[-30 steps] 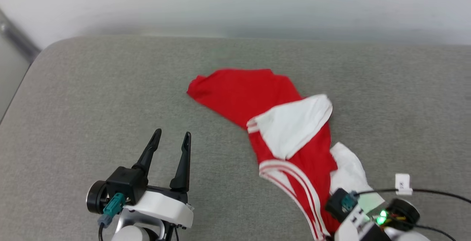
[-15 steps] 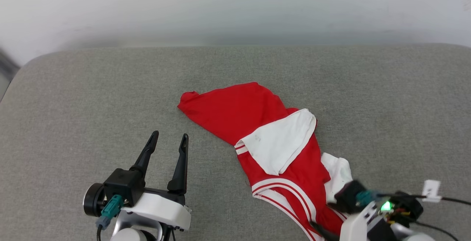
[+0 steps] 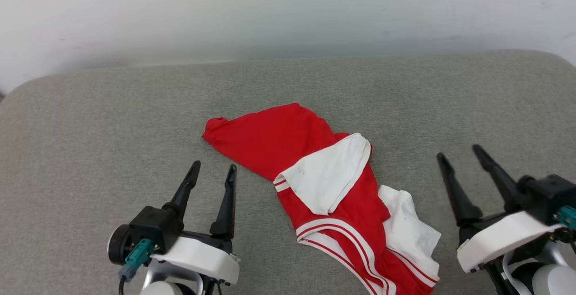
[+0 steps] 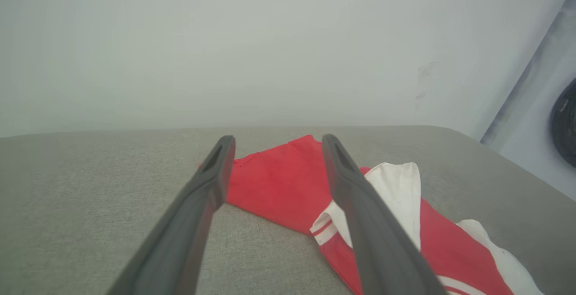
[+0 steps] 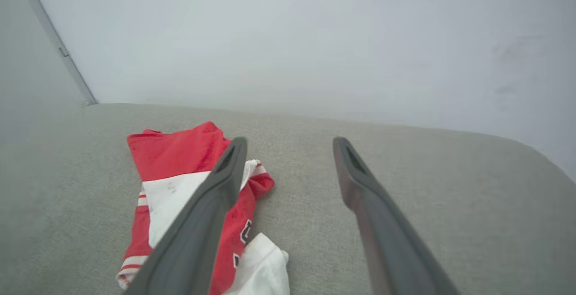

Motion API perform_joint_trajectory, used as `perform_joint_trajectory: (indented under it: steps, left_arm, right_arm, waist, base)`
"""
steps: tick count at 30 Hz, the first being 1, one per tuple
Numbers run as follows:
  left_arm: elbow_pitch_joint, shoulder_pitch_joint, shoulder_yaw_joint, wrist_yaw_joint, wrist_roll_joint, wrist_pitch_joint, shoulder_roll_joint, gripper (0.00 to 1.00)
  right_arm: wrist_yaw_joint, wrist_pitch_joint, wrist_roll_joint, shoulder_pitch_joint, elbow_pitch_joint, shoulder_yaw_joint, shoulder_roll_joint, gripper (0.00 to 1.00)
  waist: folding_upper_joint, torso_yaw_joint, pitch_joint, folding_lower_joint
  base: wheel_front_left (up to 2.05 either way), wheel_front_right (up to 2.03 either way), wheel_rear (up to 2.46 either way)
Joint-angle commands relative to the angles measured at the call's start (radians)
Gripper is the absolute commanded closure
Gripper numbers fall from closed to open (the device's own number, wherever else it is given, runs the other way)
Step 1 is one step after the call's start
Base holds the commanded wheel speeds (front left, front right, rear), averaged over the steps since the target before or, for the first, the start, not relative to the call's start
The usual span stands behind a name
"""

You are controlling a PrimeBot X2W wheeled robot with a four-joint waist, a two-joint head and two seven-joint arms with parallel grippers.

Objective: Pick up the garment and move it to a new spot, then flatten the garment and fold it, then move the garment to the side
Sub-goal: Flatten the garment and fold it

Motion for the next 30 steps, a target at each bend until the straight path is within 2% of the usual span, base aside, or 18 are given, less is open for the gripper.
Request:
perform_joint_trajectory:
  steps: [1,5,9,12,13,17,21,25,30]
  left_arm:
    - [-0.008,0.002,-0.008,-0.007,-0.008,0.008,-0.004,0.0]
    - [-0.016,-0.03,-0.038,-0.032,-0.017,0.047,-0.006,0.0]
    - [-0.01,-0.103,-0.103,-0.069,-0.024,0.167,-0.025,0.0]
    - [0.016,-0.183,-0.147,-0.079,-0.046,0.325,-0.046,0.0]
    - [0.016,-0.183,-0.147,-0.079,-0.046,0.325,-0.046,0.0]
    - [0.064,-0.327,-0.209,-0.091,-0.045,0.58,-0.06,0.0]
    - [0.125,-0.456,-0.244,-0.103,-0.061,0.749,-0.095,0.0]
    - [0.211,-0.56,-0.26,-0.095,-0.053,0.83,-0.116,0.0]
    - [0.316,-0.627,-0.287,-0.091,-0.022,0.823,-0.13,0.0]
  right_arm:
    - [-0.001,-0.033,-0.028,0.018,0.005,-0.035,0.038,0.0]
    - [-0.001,-0.079,-0.079,0.029,0.021,-0.118,0.113,0.0]
    - [-0.001,-0.099,-0.107,0.025,0.028,-0.168,0.152,0.0]
    - [-0.001,-0.1,-0.126,0.017,0.032,-0.181,0.16,0.0]
    - [-0.001,-0.1,-0.126,0.017,0.032,-0.181,0.16,0.0]
    - [-0.001,-0.1,-0.133,0.001,0.03,-0.18,0.167,0.0]
    - [-0.001,-0.108,-0.136,-0.013,0.039,-0.169,0.171,0.0]
    - [-0.001,-0.121,-0.139,-0.023,0.059,-0.153,0.176,0.0]
    - [-0.001,-0.141,-0.129,-0.035,0.084,-0.151,0.177,0.0]
  waist:
    - [0.0,-0.011,0.004,0.0]
    - [0.0,-0.033,0.023,0.0]
    - [0.0,-0.052,0.05,0.0]
    - [0.0,-0.069,0.072,0.0]
    - [0.0,-0.069,0.072,0.0]
    - [0.0,-0.094,0.102,0.0]
    - [0.0,-0.125,0.136,0.0]
    - [0.0,-0.157,0.165,0.0]
    - [0.0,-0.183,0.197,0.0]
  base:
    - [0.0,0.0,0.0]
    - [0.0,0.0,0.0]
    - [0.0,0.0,0.0]
    - [0.0,0.0,0.0]
    - [0.0,0.0,0.0]
    - [0.0,0.0,0.0]
    - [0.0,0.0,0.0]
    - [0.0,0.0,0.0]
    - [0.0,0.0,0.0]
